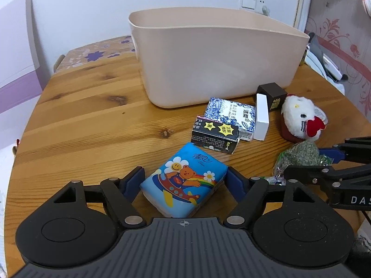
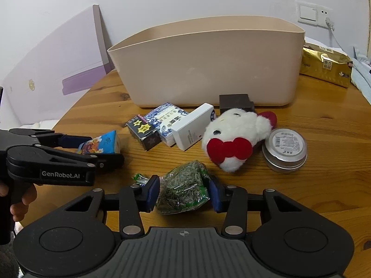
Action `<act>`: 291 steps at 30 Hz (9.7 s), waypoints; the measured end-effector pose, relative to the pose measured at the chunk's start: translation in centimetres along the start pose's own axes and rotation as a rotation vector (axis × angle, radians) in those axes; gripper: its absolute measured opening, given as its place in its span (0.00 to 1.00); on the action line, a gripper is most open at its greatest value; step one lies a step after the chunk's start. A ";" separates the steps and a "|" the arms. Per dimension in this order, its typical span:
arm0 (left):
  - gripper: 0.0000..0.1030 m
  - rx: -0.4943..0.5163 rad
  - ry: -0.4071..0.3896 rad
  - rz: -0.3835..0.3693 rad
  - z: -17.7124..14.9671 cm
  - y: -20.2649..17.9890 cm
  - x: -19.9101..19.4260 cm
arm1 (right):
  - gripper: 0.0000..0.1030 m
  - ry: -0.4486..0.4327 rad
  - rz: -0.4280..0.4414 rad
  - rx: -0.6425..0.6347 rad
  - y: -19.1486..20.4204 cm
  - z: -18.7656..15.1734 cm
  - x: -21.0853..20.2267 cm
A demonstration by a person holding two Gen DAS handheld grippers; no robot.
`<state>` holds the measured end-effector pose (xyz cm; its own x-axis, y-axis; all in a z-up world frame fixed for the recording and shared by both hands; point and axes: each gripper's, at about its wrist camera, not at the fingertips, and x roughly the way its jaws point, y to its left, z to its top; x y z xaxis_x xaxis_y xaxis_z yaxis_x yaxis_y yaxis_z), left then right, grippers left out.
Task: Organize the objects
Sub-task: 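Grasp the blue tissue pack with the left tool while the right tool grasps the seaweed bag, then carry the tissue pack with the left tool while the right tool carries the seaweed bag to the basket, then release the tissue pack and seaweed bag into the basket with both tools, then withdraw both tools from the basket toward the remaining items, then grasp the black-yellow snack box with the left tool while the right tool grasps the silver tin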
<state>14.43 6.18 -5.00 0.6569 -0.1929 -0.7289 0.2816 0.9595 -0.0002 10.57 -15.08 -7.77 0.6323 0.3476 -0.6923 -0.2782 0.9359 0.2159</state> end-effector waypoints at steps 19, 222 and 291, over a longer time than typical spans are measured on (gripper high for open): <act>0.74 0.031 -0.151 0.005 3.6 -0.8 -6.5 | 0.41 -0.154 0.003 0.014 -1.4 3.0 -4.6; 0.89 -0.059 0.030 0.108 0.6 -6.0 1.0 | 1.00 -0.002 -0.218 0.011 -8.8 0.2 -3.1; 0.51 -0.072 -0.053 0.098 2.7 -3.6 4.2 | 0.50 -0.060 -0.249 -0.045 -7.5 2.7 0.3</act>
<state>18.06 1.39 -6.19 0.7153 -0.1059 -0.6907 0.1646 0.9862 0.0193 14.76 -21.80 -7.76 0.7269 0.1104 -0.6778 -0.1391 0.9902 0.0121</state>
